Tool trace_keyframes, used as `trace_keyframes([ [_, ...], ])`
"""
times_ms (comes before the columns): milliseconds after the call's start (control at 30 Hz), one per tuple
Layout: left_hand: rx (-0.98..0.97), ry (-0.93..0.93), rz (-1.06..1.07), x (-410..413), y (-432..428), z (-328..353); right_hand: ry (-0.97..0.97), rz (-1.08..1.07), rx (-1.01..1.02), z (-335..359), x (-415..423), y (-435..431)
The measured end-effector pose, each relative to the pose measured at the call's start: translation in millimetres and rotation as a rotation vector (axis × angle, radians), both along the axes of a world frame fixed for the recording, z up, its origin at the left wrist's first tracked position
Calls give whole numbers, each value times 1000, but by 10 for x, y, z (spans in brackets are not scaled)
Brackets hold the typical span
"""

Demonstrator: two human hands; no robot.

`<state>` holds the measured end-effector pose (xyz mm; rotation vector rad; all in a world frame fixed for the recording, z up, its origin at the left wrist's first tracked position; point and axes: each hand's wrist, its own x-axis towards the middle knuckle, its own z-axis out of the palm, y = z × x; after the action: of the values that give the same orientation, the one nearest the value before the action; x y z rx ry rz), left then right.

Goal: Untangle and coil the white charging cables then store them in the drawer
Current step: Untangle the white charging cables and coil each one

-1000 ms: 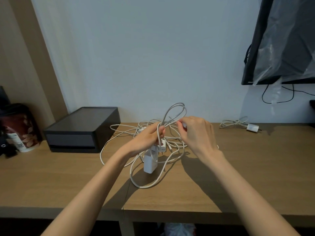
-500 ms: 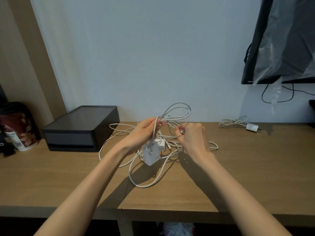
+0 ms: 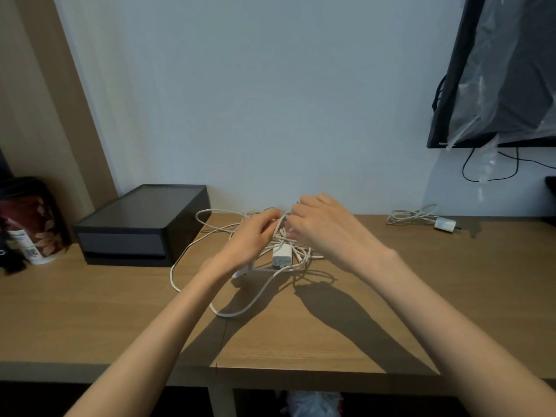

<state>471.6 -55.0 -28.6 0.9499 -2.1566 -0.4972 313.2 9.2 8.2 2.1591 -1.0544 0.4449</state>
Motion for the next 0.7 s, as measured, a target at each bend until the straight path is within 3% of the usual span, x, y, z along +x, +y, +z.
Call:
trace_keyframes([
  [133,51,-48,-147,-22,117,62,-295,12,438,173,-129,-74],
  [300,123,-60,-273,-31,154,132,-690,139,676,150,-192,-72],
  [467,266,21,-331,-54,242,105,-884,117,692,103,-245,-68],
  [700,412,202,-256,-114,240,39,-983,125,653,80,-215,-46],
])
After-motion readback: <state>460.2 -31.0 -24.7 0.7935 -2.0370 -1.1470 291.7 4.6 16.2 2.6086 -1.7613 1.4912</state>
